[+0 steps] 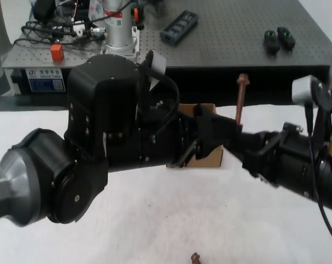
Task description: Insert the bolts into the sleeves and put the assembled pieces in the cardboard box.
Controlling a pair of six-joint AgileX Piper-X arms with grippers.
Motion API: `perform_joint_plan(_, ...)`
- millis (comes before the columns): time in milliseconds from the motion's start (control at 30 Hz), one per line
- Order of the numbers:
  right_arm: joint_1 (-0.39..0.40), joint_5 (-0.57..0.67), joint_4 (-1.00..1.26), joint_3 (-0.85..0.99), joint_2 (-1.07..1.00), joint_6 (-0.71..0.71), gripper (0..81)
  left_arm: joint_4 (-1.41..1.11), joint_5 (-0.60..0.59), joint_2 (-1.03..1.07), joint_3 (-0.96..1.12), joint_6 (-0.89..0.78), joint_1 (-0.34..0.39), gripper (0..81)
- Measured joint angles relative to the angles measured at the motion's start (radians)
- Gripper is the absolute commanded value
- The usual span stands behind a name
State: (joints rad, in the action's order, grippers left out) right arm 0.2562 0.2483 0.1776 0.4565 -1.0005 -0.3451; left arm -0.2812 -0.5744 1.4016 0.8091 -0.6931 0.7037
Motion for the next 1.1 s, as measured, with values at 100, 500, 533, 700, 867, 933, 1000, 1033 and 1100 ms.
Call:
perform_joint_plan(100,-0.022,-0.004,0.043,0.004,-0.025,0.068,1.1,0.000,-0.001,0.000,0.000,0.015,0.000,44.1)
perform_joint_plan(500,-0.040,-0.120,0.241,0.054,-0.089,0.416,1.1,0.002,-0.002,0.000,0.000,0.179,0.000,44.1)
perform_joint_plan(533,-0.040,-0.128,0.237,0.067,-0.100,0.426,1.1,0.002,0.003,0.000,0.000,0.184,0.000,44.1)
perform_joint_plan(700,-0.040,-0.142,0.203,0.158,-0.218,0.445,1.1,0.007,0.032,0.000,0.000,0.187,0.000,44.1)
perform_joint_plan(867,-0.043,-0.150,0.018,0.369,-0.436,0.416,1.1,0.069,0.052,0.000,0.000,0.189,0.000,44.1)
perform_joint_plan(933,-0.043,-0.173,-0.122,0.504,-0.575,0.411,1.1,0.104,0.069,0.000,0.000,0.207,0.000,44.1)
perform_joint_plan(1000,-0.043,-0.194,-0.243,0.633,-0.709,0.398,1.1,0.158,0.079,0.000,0.000,0.218,0.000,44.1)
perform_joint_plan(1033,-0.043,-0.201,-0.325,0.717,-0.798,0.391,1.1,0.191,0.086,0.000,0.000,0.232,0.000,44.1)
perform_joint_plan(1100,-0.043,-0.207,-0.391,0.783,-0.877,0.388,1.1,0.222,0.098,0.000,0.000,0.243,0.000,44.1)
